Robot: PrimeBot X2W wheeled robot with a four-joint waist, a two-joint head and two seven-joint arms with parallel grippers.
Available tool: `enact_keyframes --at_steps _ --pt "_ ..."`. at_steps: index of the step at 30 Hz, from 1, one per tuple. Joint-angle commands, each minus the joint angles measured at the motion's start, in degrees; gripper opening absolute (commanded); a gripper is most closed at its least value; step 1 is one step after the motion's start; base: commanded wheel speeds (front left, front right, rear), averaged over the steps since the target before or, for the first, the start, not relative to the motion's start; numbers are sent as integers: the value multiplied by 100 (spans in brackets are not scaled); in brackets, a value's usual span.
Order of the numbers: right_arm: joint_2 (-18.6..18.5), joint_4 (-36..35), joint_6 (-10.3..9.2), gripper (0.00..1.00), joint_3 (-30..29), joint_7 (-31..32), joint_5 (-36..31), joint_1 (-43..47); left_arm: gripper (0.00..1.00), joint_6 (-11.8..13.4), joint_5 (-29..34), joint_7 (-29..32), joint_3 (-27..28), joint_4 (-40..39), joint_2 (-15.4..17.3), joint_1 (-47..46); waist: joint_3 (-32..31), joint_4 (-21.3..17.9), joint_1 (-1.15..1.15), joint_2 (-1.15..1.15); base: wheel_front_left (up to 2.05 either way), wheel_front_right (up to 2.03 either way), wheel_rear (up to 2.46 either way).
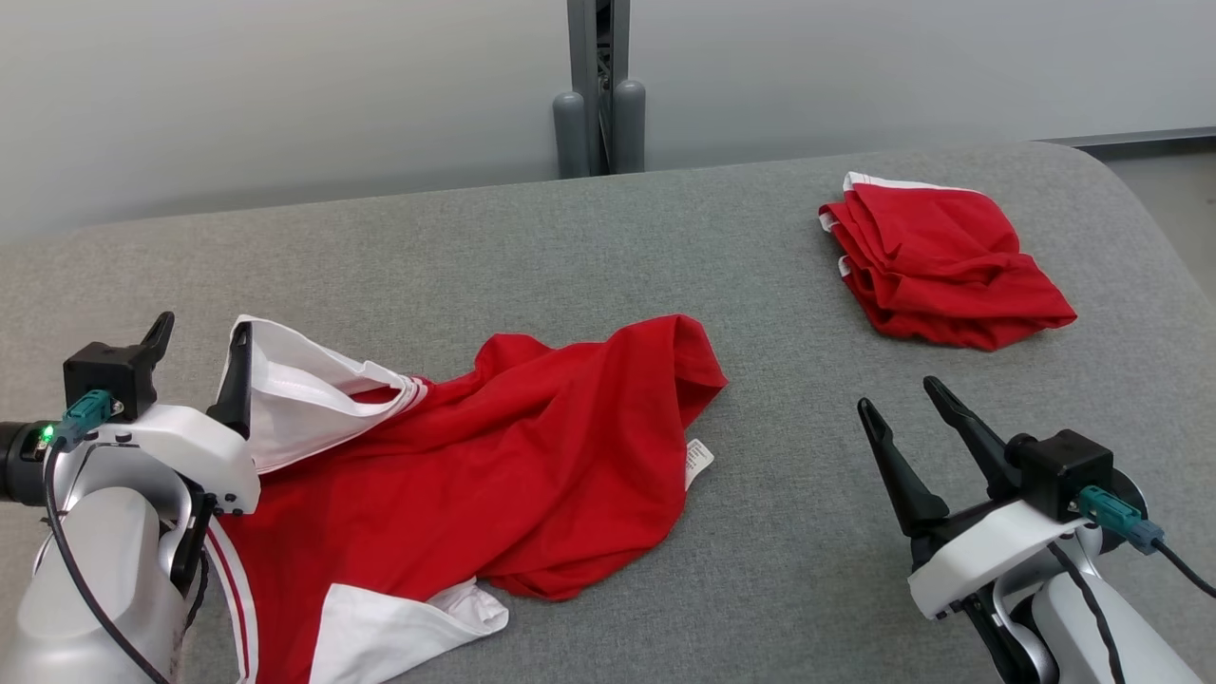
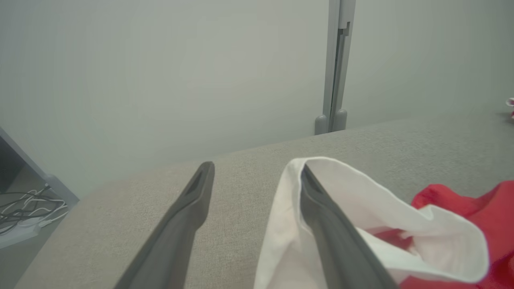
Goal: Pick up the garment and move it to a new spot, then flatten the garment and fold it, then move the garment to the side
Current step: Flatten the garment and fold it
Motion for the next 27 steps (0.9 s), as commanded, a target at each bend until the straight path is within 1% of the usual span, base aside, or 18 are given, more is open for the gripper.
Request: enact_keyframes --at_steps 1,5,9,13,18,22,27 --pt "-22 14 -1 100 -29 -5 -2 -3 100 -5 30 -19 50 -93 32 49 -6 45 0 0 0 0 0" --pt "23 -5 -1 100 -62 -5 -11 46 100 52 48 -19 219 -462 -23 279 -66 151 0 0 0 0 0" --pt "50 -6 -1 100 -115 -5 -12 126 100 110 58 -19 416 -993 -135 616 -132 278 0 0 0 0 0" --pt "78 -29 -1 100 -183 -6 -25 182 100 129 120 -19 571 -1515 -317 983 -183 412 0 0 0 0 0" --pt "109 -42 -1 100 -238 -5 -39 268 100 104 244 -19 628 -2056 -550 1386 -237 547 0 0 0 0 0" --pt "140 -36 -1 100 -219 -5 -49 311 100 69 324 -20 555 -2062 -666 1573 -271 630 0 0 0 0 0" --pt "137 -70 -1 100 -256 -5 -57 346 100 48 377 -19 488 -2265 -812 1700 -269 695 0 0 0 0 0"
